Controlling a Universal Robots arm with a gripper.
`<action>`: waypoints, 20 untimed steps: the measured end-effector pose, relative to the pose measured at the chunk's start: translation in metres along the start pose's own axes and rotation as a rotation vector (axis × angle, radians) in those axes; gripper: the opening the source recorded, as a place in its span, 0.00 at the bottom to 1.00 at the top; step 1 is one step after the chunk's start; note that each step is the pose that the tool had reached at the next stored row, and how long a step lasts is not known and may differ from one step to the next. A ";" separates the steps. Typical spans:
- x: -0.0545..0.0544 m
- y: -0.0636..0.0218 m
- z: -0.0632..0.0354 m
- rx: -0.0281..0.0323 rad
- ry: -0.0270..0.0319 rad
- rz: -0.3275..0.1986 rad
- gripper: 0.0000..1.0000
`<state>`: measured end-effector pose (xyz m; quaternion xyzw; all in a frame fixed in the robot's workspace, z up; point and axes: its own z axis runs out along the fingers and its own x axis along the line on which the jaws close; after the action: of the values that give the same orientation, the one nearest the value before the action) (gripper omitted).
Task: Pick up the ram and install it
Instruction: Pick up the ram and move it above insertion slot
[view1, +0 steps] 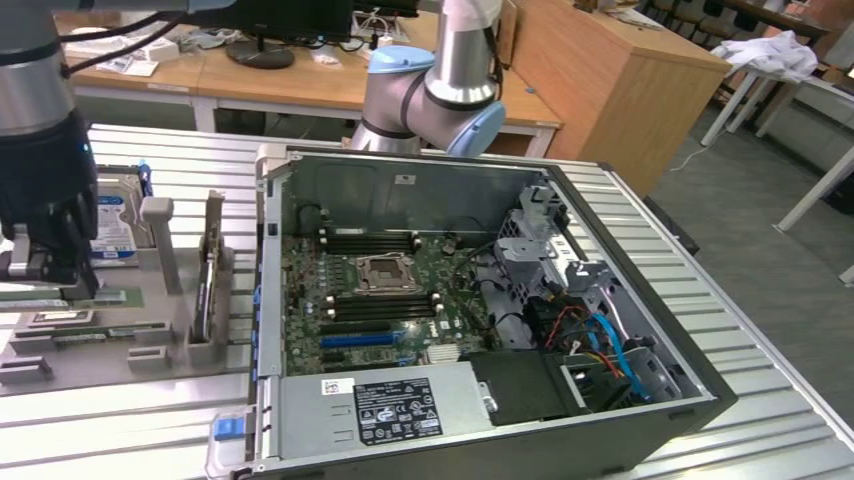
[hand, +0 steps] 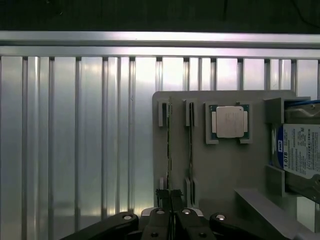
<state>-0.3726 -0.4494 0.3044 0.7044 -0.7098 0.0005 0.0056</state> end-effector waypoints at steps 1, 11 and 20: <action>0.000 0.0000 -0.0026 0.0000 0.0000 0.000 0.12; 0.000 0.0001 -0.0143 0.0000 -0.0006 -0.001 0.12; 0.000 0.0001 -0.0155 0.0012 -0.0007 -0.002 0.12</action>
<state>-0.3726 -0.4495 0.3199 0.7051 -0.7090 0.0007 0.0049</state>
